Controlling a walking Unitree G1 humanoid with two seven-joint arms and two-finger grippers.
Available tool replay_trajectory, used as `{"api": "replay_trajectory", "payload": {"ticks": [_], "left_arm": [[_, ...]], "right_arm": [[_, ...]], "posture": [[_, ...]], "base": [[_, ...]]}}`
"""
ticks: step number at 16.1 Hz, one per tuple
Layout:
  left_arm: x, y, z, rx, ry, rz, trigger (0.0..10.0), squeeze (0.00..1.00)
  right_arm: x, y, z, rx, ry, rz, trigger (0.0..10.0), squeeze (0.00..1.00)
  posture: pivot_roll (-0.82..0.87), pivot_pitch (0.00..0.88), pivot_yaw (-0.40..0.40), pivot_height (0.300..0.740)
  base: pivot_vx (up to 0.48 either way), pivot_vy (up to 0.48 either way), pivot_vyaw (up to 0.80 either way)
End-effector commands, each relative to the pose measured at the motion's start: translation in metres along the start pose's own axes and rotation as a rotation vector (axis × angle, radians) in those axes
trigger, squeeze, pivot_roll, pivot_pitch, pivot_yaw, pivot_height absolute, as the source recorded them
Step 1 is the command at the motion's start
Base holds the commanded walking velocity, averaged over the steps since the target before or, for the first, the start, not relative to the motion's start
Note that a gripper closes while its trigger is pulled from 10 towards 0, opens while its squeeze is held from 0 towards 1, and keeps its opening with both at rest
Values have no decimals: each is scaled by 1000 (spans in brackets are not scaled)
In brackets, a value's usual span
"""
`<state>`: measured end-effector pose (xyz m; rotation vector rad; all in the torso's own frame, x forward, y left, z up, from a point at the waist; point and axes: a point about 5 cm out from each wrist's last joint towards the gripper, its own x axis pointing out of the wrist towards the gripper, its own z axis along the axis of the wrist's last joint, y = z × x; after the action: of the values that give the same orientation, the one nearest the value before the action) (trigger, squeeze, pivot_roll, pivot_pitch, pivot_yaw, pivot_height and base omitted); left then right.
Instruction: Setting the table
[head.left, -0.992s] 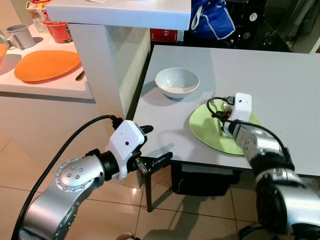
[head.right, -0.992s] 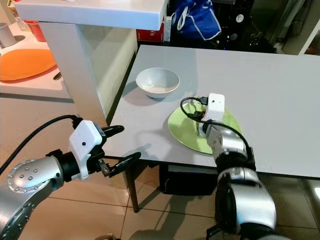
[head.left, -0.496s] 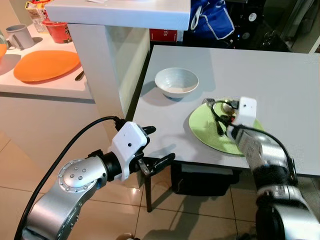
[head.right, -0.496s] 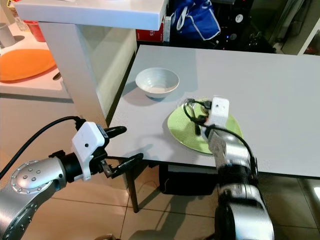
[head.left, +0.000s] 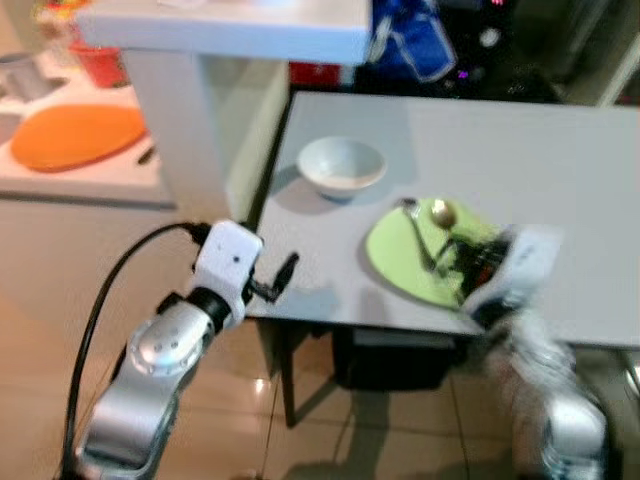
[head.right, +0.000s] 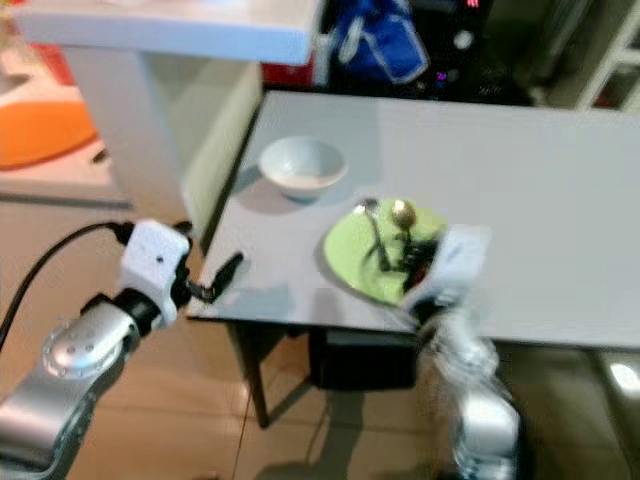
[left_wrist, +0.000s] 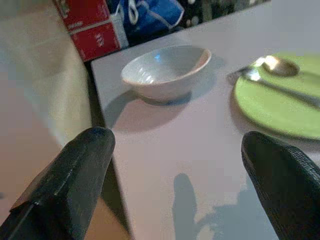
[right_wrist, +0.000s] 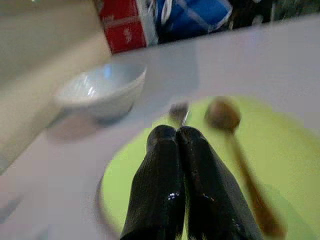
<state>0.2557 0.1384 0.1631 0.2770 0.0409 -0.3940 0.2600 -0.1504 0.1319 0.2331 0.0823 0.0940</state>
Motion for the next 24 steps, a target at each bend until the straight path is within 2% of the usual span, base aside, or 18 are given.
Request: {"api": "replay_trajectory", "payload": {"ticks": [1,3,5,9,10,11,24], "left_arm": [[1,2,0,4,-6,29,10000,0],[3,-1,-7,-12,1,93,10000,0],[5,-4,-6,-8,-5,101,10000,0],[9,-1,-7,-22,-9,129,10000,0],[10,1,-7,-38,1,141,10000,0],[12,2,-6,-49,0,145,10000,0],[16,4,-4,-53,-4,152,10000,0]], "right_arm": [[0,6,14,-28,-58,15,10000,0],[-8,9,10,-34,-51,9,10000,0],[-7,10,6,-67,-34,22,10000,0],[-4,11,3,-58,-17,27,10000,0],[-6,11,3,-38,-24,34,10000,569],[-6,12,3,-28,-33,36,10000,1000],[-5,10,5,-22,-46,31,10000,1000]], "posture": [[33,0,17,740],[29,0,7,740],[36,0,-4,740],[36,0,-11,740],[27,0,-6,740],[22,0,-3,740],[13,0,0,740]], "base": [[0,0,0],[0,322,0],[0,354,0],[0,383,0],[0,390,0],[0,386,0],[0,383,0]]}}
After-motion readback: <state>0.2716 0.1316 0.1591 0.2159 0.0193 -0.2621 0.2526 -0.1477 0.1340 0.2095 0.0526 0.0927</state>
